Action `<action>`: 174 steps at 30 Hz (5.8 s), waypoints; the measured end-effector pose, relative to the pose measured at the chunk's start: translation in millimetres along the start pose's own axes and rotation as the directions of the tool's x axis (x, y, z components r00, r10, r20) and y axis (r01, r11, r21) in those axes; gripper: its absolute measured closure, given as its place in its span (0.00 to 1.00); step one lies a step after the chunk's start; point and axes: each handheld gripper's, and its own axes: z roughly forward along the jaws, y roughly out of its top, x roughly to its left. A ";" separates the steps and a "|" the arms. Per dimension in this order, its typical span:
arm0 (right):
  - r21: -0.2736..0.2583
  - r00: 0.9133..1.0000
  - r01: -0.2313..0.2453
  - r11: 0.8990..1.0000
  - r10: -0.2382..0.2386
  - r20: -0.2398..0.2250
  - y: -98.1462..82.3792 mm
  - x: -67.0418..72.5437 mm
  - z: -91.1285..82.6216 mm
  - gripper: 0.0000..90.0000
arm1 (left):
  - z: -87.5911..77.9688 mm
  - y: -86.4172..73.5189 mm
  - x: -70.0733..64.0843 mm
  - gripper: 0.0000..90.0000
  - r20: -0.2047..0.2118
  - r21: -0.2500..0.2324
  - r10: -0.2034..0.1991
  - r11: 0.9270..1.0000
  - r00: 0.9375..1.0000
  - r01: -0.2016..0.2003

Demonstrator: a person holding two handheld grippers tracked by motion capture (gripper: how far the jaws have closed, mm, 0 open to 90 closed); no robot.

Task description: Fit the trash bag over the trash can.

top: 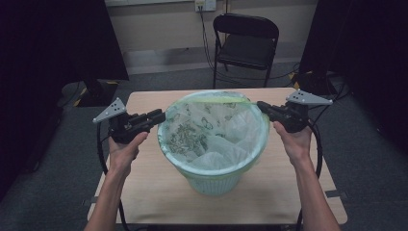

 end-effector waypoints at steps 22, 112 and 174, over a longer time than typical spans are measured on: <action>-0.036 0.999 0.029 0.999 -0.028 0.016 10.2 -6.6 2.4 0.65 | 26.7 14.5 14.1 0.78 0.014 0.042 0.009 0.999 1.000 -0.010; 0.045 0.985 0.143 0.989 -0.137 -0.106 36.3 52.9 -16.8 0.48 | 62.3 26.7 17.7 0.81 -0.001 0.151 0.024 0.988 1.000 -0.023; 0.024 0.998 0.042 0.999 -0.041 -0.039 -23.0 4.4 3.3 1.00 | 64.5 20.8 18.7 0.75 0.004 0.116 0.032 0.993 0.999 -0.032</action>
